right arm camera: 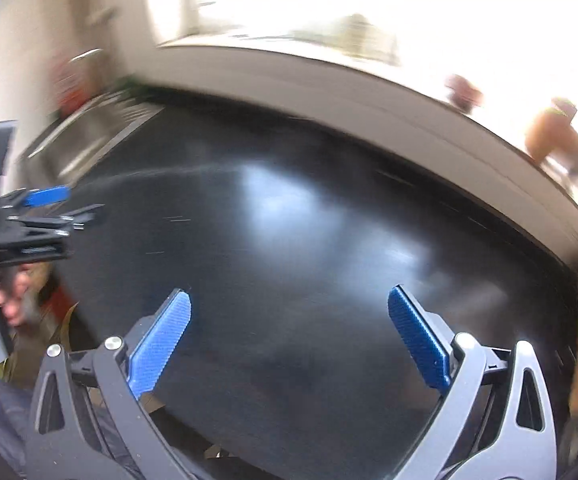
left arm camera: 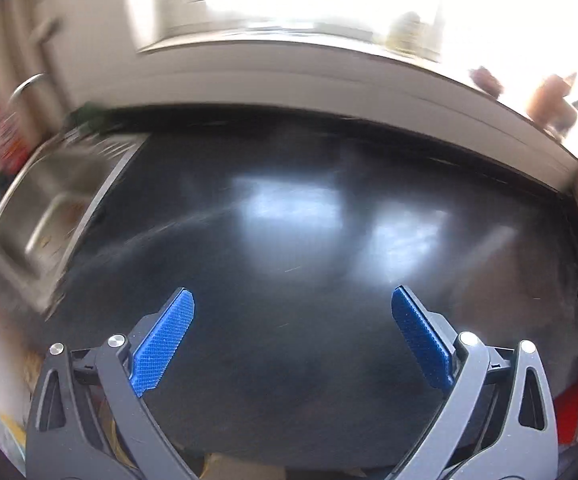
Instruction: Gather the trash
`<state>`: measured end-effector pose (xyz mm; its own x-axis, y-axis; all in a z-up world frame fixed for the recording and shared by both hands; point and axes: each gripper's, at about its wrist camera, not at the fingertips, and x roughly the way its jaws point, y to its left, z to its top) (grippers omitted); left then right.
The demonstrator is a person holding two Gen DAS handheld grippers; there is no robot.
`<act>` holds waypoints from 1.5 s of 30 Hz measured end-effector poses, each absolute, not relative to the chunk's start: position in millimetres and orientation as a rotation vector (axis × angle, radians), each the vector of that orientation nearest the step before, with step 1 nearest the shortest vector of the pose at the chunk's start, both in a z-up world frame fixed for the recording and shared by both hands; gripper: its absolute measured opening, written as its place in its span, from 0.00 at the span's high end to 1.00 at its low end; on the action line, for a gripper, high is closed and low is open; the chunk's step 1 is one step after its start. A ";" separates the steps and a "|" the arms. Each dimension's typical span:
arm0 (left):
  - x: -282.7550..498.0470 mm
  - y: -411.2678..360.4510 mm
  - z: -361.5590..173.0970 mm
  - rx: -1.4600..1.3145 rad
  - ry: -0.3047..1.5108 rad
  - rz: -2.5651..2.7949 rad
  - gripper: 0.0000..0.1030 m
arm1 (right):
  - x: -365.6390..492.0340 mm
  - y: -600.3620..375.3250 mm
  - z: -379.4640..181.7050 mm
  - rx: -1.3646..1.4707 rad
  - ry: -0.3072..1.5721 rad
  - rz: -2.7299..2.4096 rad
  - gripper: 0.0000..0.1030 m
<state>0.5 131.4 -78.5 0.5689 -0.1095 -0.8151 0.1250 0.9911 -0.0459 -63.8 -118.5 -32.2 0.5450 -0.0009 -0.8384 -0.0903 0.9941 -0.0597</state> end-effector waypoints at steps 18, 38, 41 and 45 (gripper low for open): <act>20.3 -8.0 -60.8 0.137 0.964 -0.311 0.07 | -87.3 -238.8 -15.2 0.097 0.938 -0.177 0.07; 30.6 -2.9 -63.1 0.136 0.982 -0.274 0.06 | -71.1 -237.4 -23.9 0.086 0.961 -0.149 0.07; 32.0 -1.7 -62.9 0.135 0.982 -0.272 0.07 | -69.5 -236.3 -24.5 0.083 0.965 -0.148 0.07; 33.5 -0.2 -64.1 0.130 0.985 -0.269 0.07 | -69.8 -234.0 -23.7 0.078 0.964 -0.146 0.07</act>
<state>33.5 -0.2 -64.1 0.5229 -0.1654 -0.8362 0.2823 0.9592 -0.0133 -69.8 -234.0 -23.7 0.5611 -0.0891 -0.8229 0.1584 0.9874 0.0010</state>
